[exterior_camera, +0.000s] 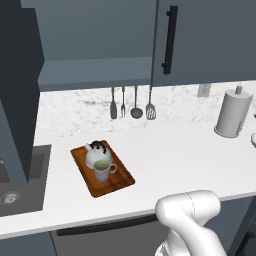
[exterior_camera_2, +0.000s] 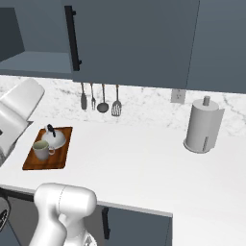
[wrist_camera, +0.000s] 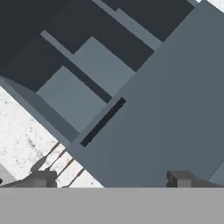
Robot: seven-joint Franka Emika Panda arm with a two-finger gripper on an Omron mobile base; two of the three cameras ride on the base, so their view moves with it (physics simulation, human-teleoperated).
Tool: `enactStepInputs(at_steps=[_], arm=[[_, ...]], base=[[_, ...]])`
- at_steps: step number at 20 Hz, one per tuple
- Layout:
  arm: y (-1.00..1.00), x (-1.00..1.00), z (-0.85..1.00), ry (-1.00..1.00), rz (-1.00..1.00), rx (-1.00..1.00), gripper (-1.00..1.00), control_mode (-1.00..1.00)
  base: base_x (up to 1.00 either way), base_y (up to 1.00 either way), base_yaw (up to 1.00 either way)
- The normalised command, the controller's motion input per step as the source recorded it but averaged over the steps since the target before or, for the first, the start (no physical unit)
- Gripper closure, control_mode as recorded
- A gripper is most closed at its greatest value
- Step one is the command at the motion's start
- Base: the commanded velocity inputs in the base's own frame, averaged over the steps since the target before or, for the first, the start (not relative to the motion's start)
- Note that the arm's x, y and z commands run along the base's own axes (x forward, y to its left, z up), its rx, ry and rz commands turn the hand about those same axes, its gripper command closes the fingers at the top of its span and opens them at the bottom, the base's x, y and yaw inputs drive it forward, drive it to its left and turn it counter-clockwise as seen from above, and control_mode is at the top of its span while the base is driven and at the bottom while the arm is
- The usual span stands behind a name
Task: Pick the kettle from the counter and place it on the tray. Then pick the mug from the cabinet and place it on the tray. Then close the cabinet doors.
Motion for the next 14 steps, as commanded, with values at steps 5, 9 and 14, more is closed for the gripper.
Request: enactStepInputs(at_steps=[5,9,14], arm=[[0.75,-0.27,-0.06,-0.19,0.24,-0.42,-1.0,-1.0],[0.93,-0.2,-0.1,-0.17,0.16,-0.49,-1.0,-1.0],[0.99,-0.12,-0.16,-0.04,0.11,-0.48,-1.0,-1.0]], base=[[0.0,0.0,0.0],[0.0,0.0,0.0],[0.0,0.0,0.0]])
